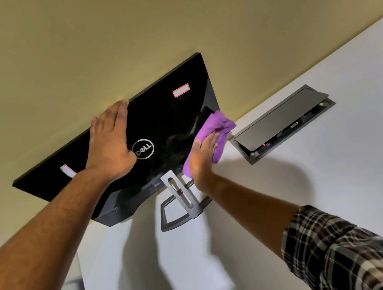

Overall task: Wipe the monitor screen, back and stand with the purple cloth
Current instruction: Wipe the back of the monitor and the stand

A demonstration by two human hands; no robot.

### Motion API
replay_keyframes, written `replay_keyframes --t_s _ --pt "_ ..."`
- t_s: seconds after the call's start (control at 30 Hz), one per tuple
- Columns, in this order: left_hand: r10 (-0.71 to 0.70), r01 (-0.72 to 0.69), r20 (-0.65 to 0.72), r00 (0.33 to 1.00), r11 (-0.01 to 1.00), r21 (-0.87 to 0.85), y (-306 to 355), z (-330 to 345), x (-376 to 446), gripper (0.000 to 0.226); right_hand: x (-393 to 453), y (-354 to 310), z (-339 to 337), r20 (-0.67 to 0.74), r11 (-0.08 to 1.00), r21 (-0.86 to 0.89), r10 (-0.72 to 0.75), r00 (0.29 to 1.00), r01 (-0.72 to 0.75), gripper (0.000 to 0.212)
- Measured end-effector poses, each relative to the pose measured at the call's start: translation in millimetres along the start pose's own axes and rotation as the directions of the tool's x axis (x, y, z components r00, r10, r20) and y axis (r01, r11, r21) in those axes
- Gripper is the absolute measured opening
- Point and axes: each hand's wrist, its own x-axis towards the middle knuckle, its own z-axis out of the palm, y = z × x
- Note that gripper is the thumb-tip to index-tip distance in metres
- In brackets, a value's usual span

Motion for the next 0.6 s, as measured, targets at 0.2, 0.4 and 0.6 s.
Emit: replay_keyframes --t_s 0.2,0.4,0.6 --pt "-0.016 0.016 0.033 0.999 1.000 0.004 2 -3 2 0.117 55 -6 -35 0.083 0.995 0.051 0.086 0.993 -0.091 0.092" --pt "-0.019 0.018 0.045 0.999 1.000 0.005 1 -3 1 0.117 -4 -17 -4 0.043 0.998 0.020 0.056 0.998 -0.056 0.064" --pt "-0.020 0.020 0.071 0.997 1.000 -0.005 1 -8 4 0.117 37 -32 -24 0.004 0.995 -0.080 0.054 0.999 -0.054 0.058"
